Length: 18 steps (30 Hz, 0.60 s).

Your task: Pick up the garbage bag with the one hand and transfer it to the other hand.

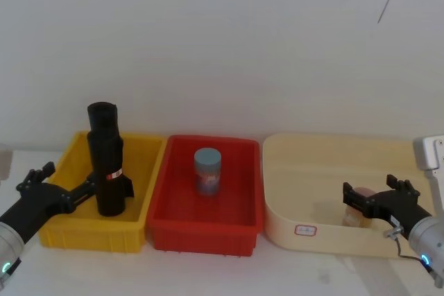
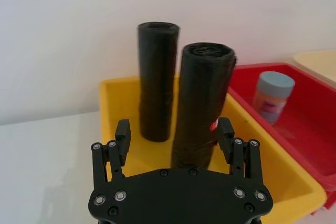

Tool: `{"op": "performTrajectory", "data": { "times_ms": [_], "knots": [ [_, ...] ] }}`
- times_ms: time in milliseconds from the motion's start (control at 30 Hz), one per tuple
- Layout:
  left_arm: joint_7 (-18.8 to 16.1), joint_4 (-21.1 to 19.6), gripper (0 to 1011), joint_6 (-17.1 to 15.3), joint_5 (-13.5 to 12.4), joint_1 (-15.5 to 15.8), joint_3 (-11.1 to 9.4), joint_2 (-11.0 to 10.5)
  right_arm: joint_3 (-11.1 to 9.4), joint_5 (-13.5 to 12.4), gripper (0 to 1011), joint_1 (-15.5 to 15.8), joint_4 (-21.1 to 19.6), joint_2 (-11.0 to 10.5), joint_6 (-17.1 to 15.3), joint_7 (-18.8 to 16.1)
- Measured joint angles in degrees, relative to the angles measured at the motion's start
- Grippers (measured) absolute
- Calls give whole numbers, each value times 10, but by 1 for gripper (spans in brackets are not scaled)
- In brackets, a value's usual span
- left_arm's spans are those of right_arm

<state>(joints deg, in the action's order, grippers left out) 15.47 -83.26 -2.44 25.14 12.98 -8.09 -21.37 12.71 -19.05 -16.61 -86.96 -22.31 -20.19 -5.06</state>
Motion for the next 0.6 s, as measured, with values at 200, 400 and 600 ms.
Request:
{"op": "performTrajectory", "data": {
  "times_ms": [200,400,600],
  "knots": [
    [43,15,1001,5,12,14,-10,-7,0,0,1000,0,0,0,0,0],
    [84,23,1001,9,23,26,-20,-17,0,0,1000,0,0,0,0,0],
    [96,22,1001,9,25,34,-26,-22,0,0,1000,0,0,0,0,0]
  ]
}}
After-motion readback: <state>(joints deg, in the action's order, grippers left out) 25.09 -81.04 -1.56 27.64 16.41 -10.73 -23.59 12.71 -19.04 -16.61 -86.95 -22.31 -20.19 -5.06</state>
